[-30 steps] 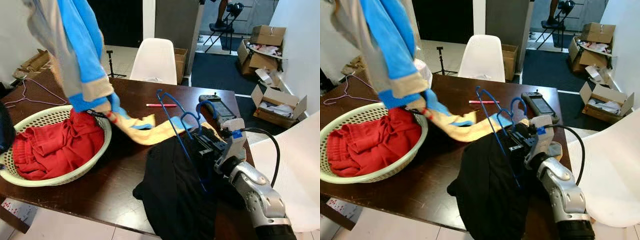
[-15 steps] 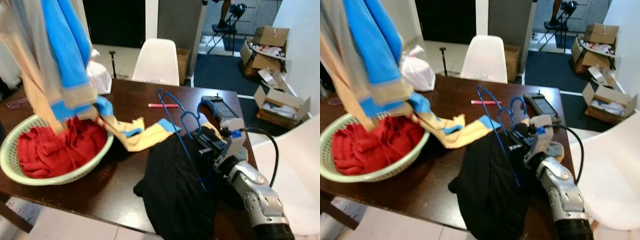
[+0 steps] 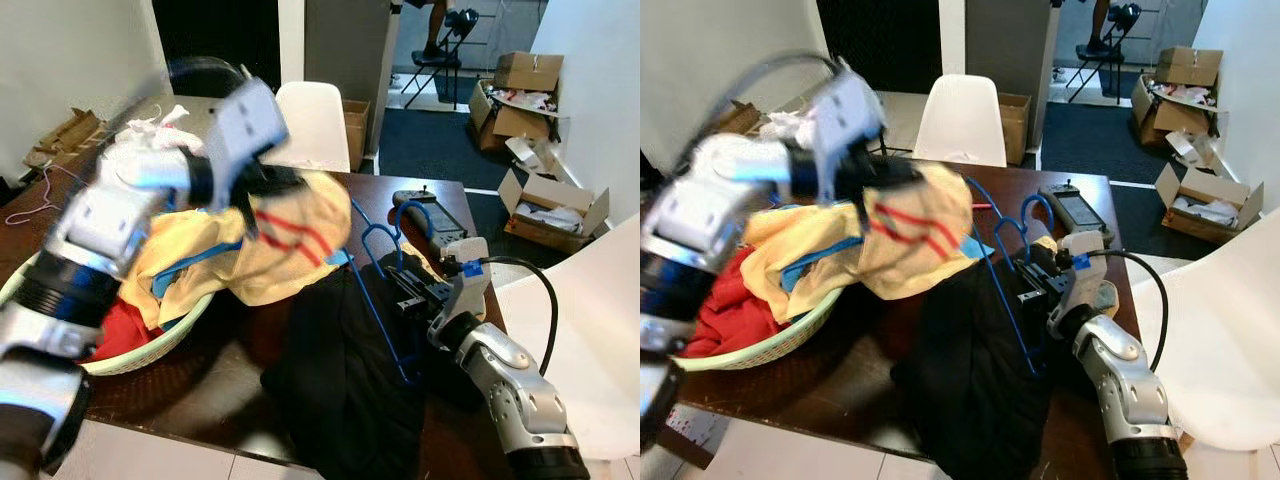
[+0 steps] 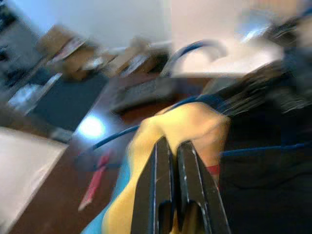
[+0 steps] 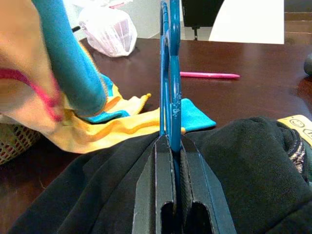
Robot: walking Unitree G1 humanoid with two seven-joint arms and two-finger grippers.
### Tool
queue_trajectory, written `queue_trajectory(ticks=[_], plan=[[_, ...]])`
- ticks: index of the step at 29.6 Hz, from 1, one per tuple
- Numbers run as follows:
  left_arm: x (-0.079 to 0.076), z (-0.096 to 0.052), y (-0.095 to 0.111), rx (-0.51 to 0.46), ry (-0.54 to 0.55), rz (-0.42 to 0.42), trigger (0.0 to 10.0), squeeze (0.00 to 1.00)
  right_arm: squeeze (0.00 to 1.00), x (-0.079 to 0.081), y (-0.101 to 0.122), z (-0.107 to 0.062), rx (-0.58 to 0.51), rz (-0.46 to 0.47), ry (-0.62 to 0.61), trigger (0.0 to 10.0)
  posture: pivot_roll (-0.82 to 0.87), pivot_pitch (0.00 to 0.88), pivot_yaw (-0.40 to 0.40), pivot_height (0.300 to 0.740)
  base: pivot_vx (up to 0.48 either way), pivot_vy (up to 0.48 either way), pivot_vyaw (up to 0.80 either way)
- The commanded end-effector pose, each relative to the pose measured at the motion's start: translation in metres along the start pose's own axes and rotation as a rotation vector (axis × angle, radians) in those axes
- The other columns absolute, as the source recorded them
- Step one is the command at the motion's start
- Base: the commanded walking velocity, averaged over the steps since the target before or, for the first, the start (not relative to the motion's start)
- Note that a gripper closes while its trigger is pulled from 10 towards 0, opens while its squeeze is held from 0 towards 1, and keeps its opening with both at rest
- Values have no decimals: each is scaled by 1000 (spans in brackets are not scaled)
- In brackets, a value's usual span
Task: Hang hanger
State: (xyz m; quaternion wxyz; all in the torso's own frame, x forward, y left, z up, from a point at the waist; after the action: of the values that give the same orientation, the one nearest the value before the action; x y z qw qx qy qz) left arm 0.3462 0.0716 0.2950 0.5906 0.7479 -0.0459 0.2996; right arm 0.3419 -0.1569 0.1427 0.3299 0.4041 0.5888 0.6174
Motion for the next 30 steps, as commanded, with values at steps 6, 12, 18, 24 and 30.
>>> queue_trajectory(ticks=[6, 12, 18, 24, 30], plan=[[-36, 10, 7, -63, -124, -48, 0, 0, 0, 2, -5, -2, 18, 25, 7, 10000, 19, 0, 9, 740, 0, 0, 0], [-23, 5, 13, -93, -18, -86, 0, 0, 0, 2, -5, -3, 17, 29, 8, 10000, 19, 0, 9, 740, 0, 0, 0], [2, -4, 14, -104, 127, -141, 0, 0, 0, 2, -5, -3, 17, 32, 9, 10000, 20, 0, 9, 740, 0, 0, 0], [-31, 7, -1, -81, 45, -215, 706, 1000, 0, 2, -4, -2, 19, 31, 9, 10000, 19, 1, 5, 740, 0, 0, 0], [-40, 7, -9, -58, 56, -252, 10000, 1000, 0, 2, -4, -3, 22, 27, 10, 10000, 19, 3, 1, 740, 0, 0, 0]])
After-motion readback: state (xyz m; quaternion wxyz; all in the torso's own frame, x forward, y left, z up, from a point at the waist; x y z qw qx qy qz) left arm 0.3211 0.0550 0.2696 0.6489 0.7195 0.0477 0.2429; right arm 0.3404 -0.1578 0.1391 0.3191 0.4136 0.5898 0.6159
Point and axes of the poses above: a point about 5 cm out from each wrist's last joint towards the gripper, its own z axis pointing out of the wrist towards the gripper, its own y axis along the axis of the wrist's last joint, x = y × z, the point moved 4 cm from there along z, pointing out of the wrist towards the gripper, and after that the axes turned 2 degrees about -z, right-handed, at the moved point
